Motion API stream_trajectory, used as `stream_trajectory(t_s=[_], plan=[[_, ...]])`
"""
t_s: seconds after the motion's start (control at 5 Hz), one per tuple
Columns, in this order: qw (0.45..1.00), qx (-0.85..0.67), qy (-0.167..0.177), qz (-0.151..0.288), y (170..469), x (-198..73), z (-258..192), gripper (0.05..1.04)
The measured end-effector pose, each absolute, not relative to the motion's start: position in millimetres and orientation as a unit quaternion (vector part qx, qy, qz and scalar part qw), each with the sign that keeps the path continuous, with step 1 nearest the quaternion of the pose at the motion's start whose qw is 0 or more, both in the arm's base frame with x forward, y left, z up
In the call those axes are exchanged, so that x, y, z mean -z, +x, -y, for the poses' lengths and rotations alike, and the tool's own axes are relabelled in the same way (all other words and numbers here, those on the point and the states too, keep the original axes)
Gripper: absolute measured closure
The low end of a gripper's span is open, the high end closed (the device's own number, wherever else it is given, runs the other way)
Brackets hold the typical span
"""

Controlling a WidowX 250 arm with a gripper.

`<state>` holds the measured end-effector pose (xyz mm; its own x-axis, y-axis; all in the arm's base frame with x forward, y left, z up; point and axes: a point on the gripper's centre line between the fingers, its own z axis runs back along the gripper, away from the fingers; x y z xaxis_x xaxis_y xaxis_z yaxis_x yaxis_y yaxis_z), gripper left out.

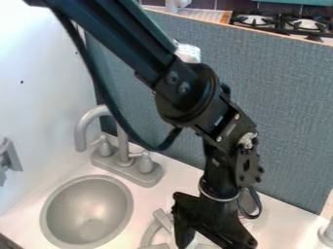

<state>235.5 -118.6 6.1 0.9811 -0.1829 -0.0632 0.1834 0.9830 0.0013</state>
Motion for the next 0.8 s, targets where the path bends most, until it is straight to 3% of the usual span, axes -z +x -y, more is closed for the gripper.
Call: stream_trajectory(t_s=[0.4, 0.8], plan=[[0.992, 0.115, -0.028, -0.036, 236.0, -1.0, 130.1, 0.083], [0.991, 0.114, -0.018, -0.067, 234.6, 8.5, 129.6, 0.083]])
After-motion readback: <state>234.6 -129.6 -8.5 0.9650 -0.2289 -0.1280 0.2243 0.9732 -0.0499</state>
